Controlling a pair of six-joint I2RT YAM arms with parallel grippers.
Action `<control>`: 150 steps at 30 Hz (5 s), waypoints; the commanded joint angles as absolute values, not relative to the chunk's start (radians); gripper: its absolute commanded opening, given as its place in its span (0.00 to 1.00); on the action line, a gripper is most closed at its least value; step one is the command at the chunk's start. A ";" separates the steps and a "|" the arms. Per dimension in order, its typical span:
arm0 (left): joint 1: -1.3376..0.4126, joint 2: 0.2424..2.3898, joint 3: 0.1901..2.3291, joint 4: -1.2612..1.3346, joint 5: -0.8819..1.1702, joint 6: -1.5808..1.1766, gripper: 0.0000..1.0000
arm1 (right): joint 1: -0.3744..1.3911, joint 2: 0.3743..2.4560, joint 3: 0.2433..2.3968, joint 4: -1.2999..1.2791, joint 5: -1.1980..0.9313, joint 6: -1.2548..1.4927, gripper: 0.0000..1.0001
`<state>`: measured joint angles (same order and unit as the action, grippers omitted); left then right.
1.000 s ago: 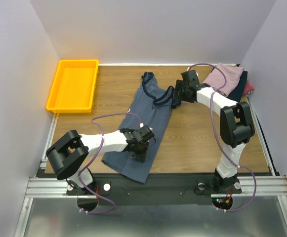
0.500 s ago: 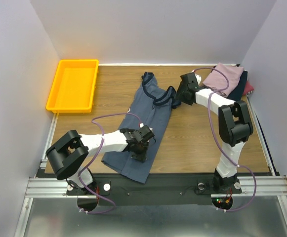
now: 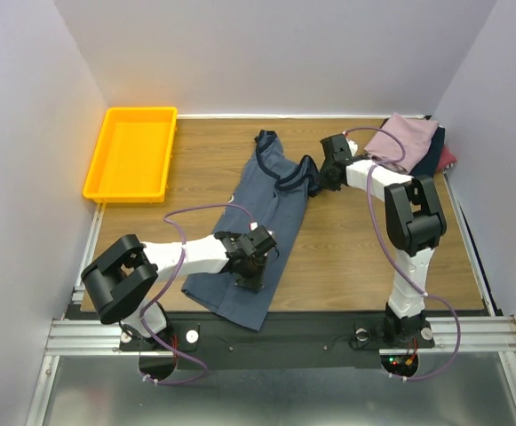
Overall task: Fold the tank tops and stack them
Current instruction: Fold the tank top
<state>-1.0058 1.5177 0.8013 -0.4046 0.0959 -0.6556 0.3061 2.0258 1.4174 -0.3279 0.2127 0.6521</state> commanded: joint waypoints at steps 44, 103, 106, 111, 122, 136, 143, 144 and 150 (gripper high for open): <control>-1.006 1.482 0.658 -0.552 0.149 -0.649 0.00 | 0.187 1.910 1.362 0.224 0.218 0.067 0.61; -0.611 1.437 0.653 -0.635 0.276 -0.506 0.00 | 0.083 2.079 1.582 -0.037 0.170 0.261 0.27; -0.604 1.451 0.657 -0.632 0.276 -0.499 0.00 | 0.074 2.040 1.514 -0.051 0.210 0.281 0.35; -0.601 1.468 0.655 -0.630 0.282 -0.494 0.00 | 0.072 1.990 1.470 -0.058 0.137 0.333 0.50; -0.592 1.476 0.673 -0.629 0.279 -0.480 0.00 | 0.215 2.278 1.931 -0.083 -0.195 0.440 0.54; -0.583 1.471 0.695 -0.626 0.287 -0.466 0.00 | 0.308 2.663 2.350 -0.081 -0.157 0.466 0.79; -0.581 1.471 0.696 -0.624 0.284 -0.466 0.00 | 0.313 2.629 2.280 -0.068 -0.109 0.465 0.33; -0.581 1.470 0.696 -0.624 0.284 -0.466 0.00 | 0.313 2.616 2.266 -0.064 -0.104 0.463 0.28; -0.580 1.471 0.686 -0.607 0.293 -0.474 0.00 | 0.318 2.430 1.985 0.106 -0.055 0.459 0.09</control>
<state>-0.5873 1.4570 0.6891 -0.6189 0.3634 -0.4984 0.3153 2.5855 2.1166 -0.0322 -0.1093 0.4641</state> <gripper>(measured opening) 0.086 0.112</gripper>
